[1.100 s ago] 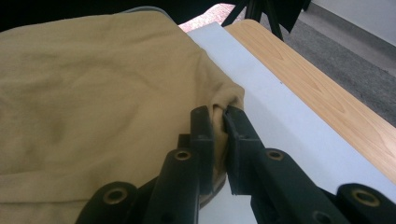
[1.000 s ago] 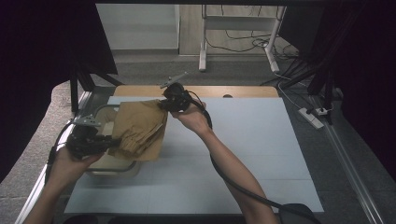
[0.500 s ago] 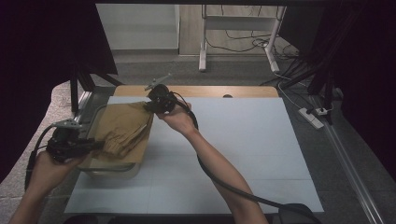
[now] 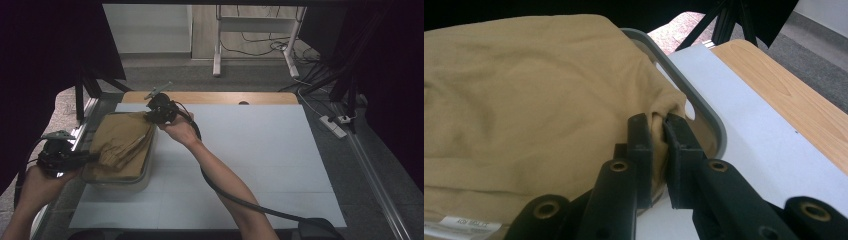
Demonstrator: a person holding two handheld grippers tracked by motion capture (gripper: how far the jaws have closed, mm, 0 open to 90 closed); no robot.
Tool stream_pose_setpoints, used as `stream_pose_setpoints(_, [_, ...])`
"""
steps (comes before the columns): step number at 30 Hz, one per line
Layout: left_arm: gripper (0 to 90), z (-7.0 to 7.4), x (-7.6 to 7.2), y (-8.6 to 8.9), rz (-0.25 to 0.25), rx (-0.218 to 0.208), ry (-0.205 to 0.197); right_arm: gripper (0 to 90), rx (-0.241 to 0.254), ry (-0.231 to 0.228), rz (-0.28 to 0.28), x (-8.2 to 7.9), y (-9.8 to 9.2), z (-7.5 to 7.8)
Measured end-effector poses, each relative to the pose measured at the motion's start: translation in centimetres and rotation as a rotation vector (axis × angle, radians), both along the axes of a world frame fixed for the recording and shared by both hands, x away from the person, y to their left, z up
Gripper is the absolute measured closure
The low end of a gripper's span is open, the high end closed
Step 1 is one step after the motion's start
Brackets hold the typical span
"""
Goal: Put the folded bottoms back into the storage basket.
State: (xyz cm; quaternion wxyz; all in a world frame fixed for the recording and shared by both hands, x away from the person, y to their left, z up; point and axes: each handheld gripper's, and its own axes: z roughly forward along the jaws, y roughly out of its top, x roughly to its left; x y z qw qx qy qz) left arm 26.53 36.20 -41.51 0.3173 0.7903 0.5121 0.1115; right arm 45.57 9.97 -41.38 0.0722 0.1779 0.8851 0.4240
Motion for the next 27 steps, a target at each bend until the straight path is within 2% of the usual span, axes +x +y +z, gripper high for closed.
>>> stream_pose_setpoints(5, [75.4,-0.6,0.1,0.6,0.018,-0.002,0.014,82.8,0.003,-0.009,-0.001,0.1,0.7,-0.5])
stream_pose_setpoints(7, [75.4,-0.9,0.1,0.7,0.023,-0.003,0.021,82.8,-0.005,0.002,-0.002,0.1,0.9,-0.7])
stream_pose_setpoints(16, [75.4,-2.8,0.6,0.8,0.042,0.002,0.055,82.7,-0.022,0.014,-0.01,0.4,1.6,-2.7])
stream_pose_setpoints(27, [75.1,-4.7,1.2,0.4,0.056,0.035,0.086,81.8,-0.054,0.017,-0.023,0.6,2.2,-4.6])
